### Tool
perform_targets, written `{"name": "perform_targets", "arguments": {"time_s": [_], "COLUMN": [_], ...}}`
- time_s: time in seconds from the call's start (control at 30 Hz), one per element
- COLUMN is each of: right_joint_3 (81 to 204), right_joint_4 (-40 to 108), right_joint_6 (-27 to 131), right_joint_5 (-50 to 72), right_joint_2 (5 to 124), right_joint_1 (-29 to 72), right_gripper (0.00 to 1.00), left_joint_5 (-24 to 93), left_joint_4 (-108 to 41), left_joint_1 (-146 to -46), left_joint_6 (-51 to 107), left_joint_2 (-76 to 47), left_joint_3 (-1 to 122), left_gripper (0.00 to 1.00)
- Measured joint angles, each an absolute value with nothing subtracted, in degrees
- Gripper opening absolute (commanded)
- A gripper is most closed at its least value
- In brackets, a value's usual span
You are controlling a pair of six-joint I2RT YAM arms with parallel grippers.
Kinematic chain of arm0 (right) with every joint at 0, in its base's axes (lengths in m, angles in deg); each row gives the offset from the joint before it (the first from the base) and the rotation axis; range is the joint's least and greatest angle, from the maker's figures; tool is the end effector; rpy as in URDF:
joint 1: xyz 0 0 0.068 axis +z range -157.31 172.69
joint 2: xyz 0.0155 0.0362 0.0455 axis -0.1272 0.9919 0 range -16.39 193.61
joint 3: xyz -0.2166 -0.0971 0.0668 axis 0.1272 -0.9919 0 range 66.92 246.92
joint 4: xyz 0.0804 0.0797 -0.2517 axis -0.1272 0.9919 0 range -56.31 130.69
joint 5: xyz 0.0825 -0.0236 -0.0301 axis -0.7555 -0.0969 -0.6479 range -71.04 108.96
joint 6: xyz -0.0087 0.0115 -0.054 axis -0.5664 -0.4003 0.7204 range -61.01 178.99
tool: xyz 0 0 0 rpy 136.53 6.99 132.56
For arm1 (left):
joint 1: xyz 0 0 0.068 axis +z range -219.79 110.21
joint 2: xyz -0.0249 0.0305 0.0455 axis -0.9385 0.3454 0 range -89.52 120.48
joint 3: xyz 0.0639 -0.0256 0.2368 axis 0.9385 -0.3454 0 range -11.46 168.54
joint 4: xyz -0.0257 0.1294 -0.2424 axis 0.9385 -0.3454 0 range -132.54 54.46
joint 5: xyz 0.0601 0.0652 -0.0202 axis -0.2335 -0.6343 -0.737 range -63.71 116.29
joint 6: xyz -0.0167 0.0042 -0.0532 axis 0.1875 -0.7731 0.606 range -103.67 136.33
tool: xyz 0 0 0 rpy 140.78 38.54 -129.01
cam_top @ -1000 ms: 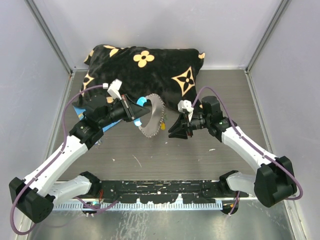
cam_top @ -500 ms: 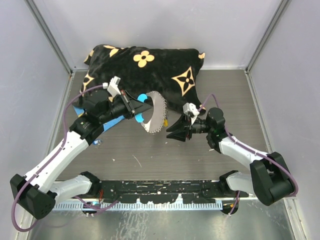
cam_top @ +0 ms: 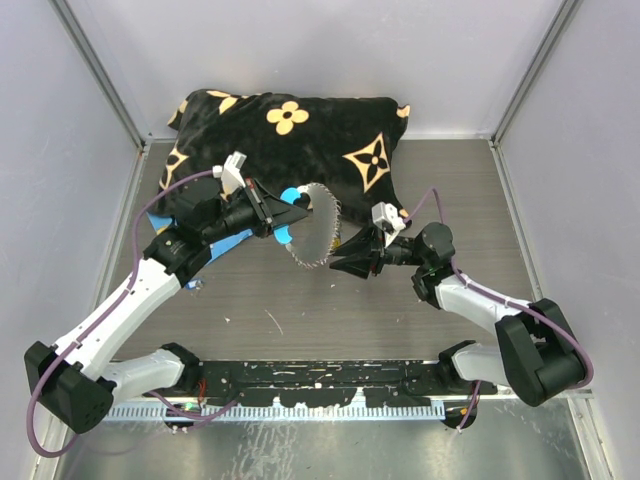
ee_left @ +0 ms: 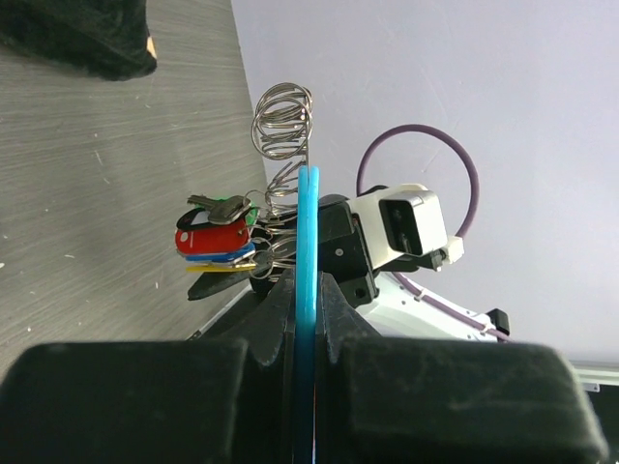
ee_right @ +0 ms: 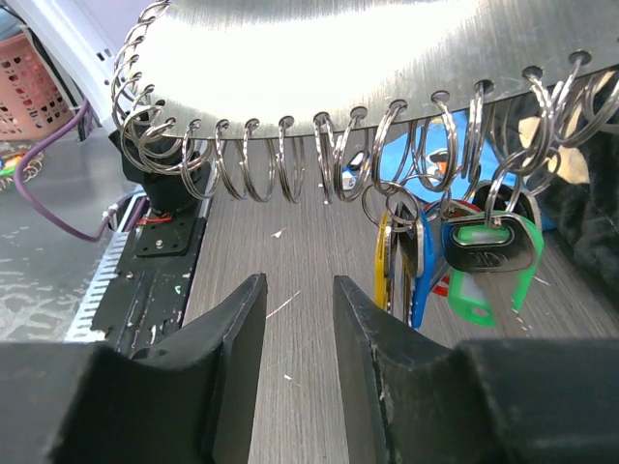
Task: Remove the keys from the keyring
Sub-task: Pick up the key from the keyring.
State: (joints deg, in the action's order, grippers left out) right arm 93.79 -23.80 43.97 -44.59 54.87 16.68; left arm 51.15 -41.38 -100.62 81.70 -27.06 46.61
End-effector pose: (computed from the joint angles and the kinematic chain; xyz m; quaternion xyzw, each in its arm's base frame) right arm 0.2241 0.1376 0.2192 -0.4525 0.4947 0.5310 0.5183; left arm 0.2340 -0.1585 0.3440 -0.0907 0.7566 -0.5763 0.2953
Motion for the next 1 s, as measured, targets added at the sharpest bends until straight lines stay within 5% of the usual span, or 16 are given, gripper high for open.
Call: {"name": "perform_targets", "arguments": {"time_s": [1.0], "right_joint_3": [92.3], "right_joint_4": [-32.1], "right_joint_6": [39.5], "right_joint_5": [-44.3], "right_joint_2": [53.1], "right_joint_1": [13.2], "right_gripper": [0.37], "left_joint_5": [53.6], "left_joint_4": [-40.1], "left_joint_1": [-100.6], "left_joint_6": [82.7], "left_joint_2": [-28.0], "left_joint_3": [46.6], "left_gripper": [0.0]}}
